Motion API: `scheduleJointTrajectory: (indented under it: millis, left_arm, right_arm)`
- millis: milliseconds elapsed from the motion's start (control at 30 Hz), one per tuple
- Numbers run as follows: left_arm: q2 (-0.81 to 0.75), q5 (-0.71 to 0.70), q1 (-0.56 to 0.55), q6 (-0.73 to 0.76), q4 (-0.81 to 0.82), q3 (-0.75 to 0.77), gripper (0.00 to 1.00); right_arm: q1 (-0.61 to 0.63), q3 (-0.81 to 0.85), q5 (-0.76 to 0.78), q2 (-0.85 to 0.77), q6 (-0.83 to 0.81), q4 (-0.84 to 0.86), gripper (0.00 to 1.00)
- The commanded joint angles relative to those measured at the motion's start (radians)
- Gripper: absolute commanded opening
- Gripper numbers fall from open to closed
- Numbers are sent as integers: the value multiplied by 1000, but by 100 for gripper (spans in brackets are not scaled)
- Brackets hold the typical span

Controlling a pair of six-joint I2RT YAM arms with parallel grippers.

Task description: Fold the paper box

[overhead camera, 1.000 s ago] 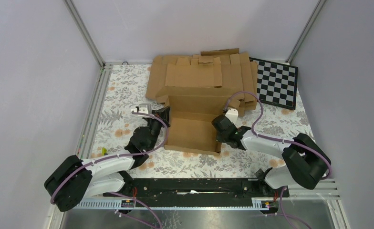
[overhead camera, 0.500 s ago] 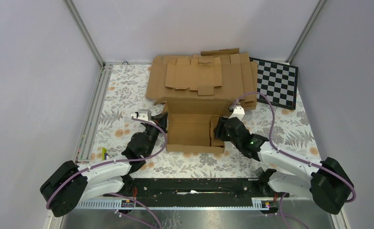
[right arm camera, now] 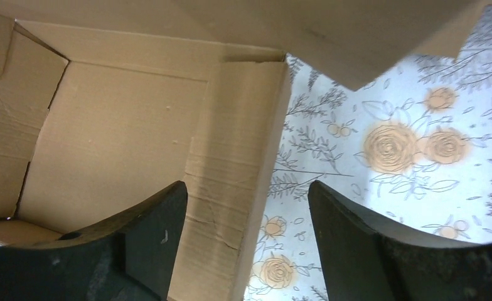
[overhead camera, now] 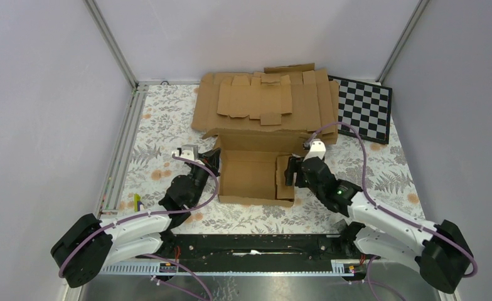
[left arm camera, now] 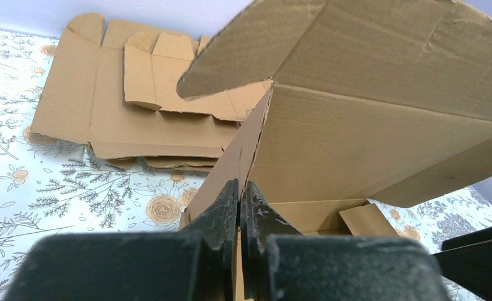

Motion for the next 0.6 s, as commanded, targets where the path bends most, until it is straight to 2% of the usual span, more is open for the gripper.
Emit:
scheduleJointTrajectory:
  millis: [0,100,167,267,333,467,567]
  left_arm:
    - [-11,15,-4,14,-45,-18,0]
    - [-17,16,-4,22,-47,-18,0]
    - [-18,16,-4,23,-47,-18,0]
    - [-12,20,-4,24,-45,-16,0]
    - [-7,24,-4,24,-44,-14,0]
    - [-8,30,-4,24,-45,-12,0]
    - [-13,33,-4,24,-48,-13,0]
  right_arm:
    - [-14,-30,78,-118,-81,-16,78]
    - [-48,-54,98,-210,-99,-13,80]
    - [-97,-52,82,-251,-125,-8,85]
    - [-199,-21,-39,-246,-169,6,96]
    - [-232,-9,-107,-233,-174,35,99]
    - [-237,10,-166,-187,-185,119,99]
    - [-238,35,-223,-134,-161,134,93]
